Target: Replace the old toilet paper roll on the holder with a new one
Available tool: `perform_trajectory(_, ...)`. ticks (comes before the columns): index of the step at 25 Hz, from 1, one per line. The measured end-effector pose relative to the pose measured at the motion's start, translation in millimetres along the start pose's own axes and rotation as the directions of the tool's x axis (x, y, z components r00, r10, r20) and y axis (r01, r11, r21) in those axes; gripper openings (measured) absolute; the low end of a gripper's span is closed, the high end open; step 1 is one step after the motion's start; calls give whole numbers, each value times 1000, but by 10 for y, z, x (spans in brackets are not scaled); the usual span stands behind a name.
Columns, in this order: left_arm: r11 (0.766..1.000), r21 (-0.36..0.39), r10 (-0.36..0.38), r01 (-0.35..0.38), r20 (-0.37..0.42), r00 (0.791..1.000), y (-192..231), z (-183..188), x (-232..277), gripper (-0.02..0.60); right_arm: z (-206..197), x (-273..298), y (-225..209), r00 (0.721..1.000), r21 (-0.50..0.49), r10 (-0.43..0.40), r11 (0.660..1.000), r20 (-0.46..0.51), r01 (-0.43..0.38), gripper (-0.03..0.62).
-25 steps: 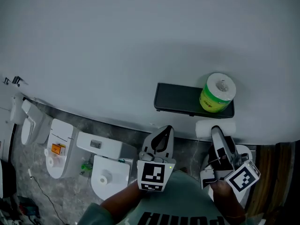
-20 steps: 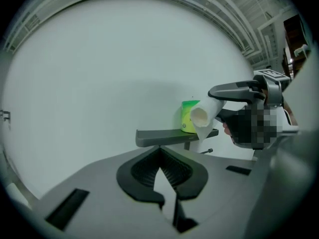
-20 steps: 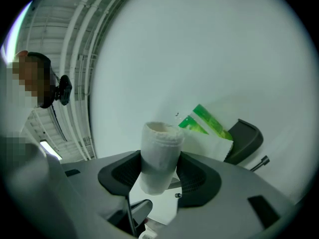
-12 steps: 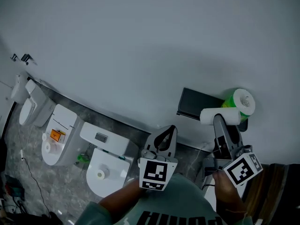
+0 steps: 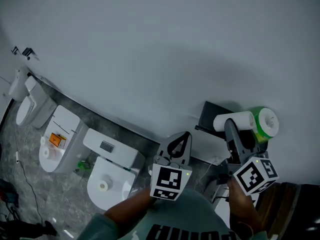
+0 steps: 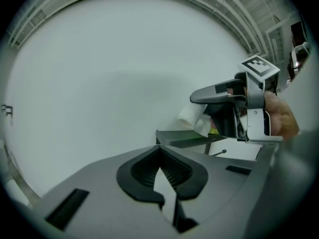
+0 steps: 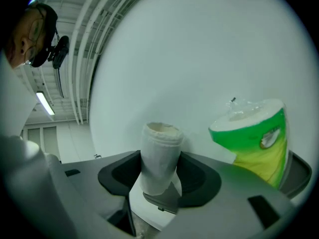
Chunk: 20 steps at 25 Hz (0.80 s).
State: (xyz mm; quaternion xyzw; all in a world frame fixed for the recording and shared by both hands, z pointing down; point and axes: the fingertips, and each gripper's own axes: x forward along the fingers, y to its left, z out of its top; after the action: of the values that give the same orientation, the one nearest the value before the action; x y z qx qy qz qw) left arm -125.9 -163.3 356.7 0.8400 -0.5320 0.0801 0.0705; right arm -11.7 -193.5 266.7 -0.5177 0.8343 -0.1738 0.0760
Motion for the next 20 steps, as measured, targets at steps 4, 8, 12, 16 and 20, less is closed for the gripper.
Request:
perform_trajectory(4, 1000, -3, -9, 9, -1, 1000, 84, 64, 127, 6, -16, 135, -23, 999, -84, -37, 996, -39, 33, 229)
perform_trajectory(8, 1000, -9, -14, 14, 3, 1000, 151, 112, 211, 6, -56, 254, -32, 993, -172, -68, 984, -94, 51, 230)
perform_trajectory(12, 1000, -19, -20, 20, -1, 1000, 198, 100, 283, 6, -130, 358, -51, 984, -246, -99, 967, -150, 60, 230)
perform_trajectory(16, 999, -26, -26, 26, -3, 1000, 251, 58, 301, 6, -213, 417, -41, 975, -318, -125, 946, -186, 60, 230)
perform_trajectory(20, 999, -31, -35, 34, -1, 999, 245, 59, 303, 6, -254, 457, -38, 965, -380, -146, 923, -217, 55, 230)
